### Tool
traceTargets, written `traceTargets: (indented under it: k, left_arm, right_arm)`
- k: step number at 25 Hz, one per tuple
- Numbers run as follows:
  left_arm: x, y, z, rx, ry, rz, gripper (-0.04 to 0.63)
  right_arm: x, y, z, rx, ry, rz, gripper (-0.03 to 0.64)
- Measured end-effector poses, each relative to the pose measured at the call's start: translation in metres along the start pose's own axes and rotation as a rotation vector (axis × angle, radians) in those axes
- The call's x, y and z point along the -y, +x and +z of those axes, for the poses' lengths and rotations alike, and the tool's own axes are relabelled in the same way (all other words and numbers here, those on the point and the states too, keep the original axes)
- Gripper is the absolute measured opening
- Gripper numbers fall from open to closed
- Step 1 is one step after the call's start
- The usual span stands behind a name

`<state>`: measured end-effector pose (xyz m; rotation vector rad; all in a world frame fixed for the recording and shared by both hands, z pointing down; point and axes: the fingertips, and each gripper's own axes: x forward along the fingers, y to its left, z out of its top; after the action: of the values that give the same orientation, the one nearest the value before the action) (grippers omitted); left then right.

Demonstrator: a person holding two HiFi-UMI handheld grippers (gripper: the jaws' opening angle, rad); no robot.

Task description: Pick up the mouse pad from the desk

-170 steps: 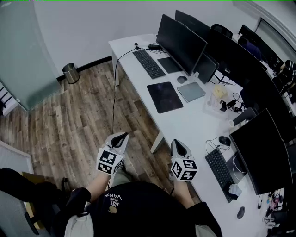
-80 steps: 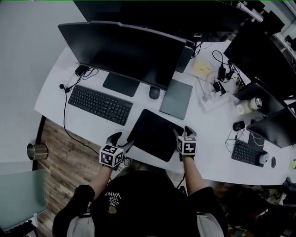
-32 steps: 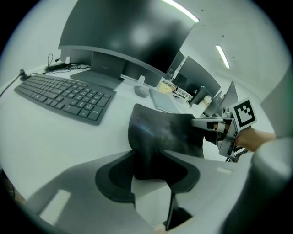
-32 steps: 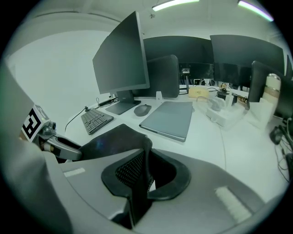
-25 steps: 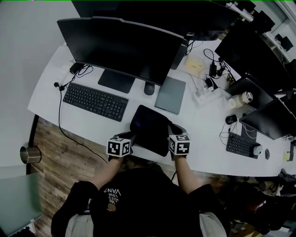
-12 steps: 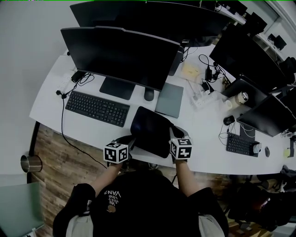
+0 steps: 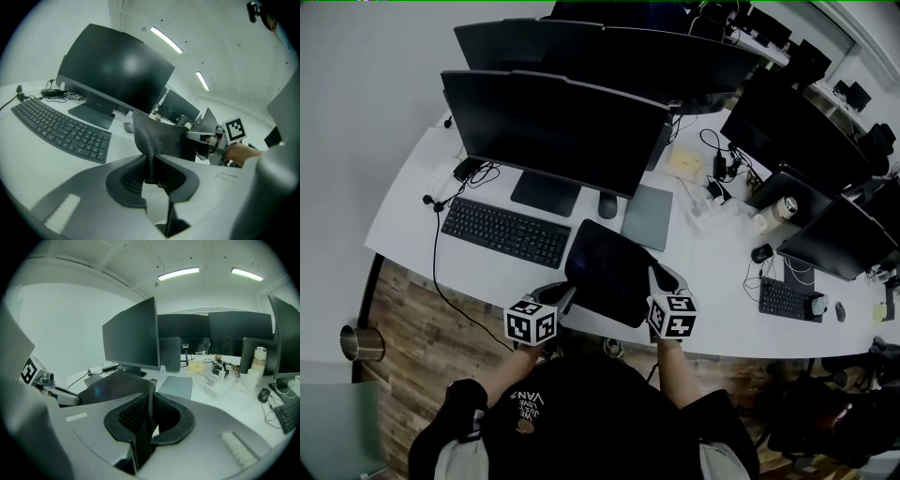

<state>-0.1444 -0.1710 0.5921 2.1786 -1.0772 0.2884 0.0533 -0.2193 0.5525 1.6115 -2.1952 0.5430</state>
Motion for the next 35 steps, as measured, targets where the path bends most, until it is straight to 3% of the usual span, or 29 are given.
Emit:
traceTargets:
  k: [20, 35]
  left_arm:
    - [-0.017, -0.049, 0.014, 0.068, 0.065, -0.079, 0.055]
    - [-0.026, -0.062, 0.015, 0.073, 0.106, -0.117, 0.055]
  right_arm:
    - [-0.051, -0.032, 0.011, 0.108, 0.022, -0.061, 0.04]
    - [-0.068, -0.038, 0.005, 0.127, 0.029, -0.116, 0.038]
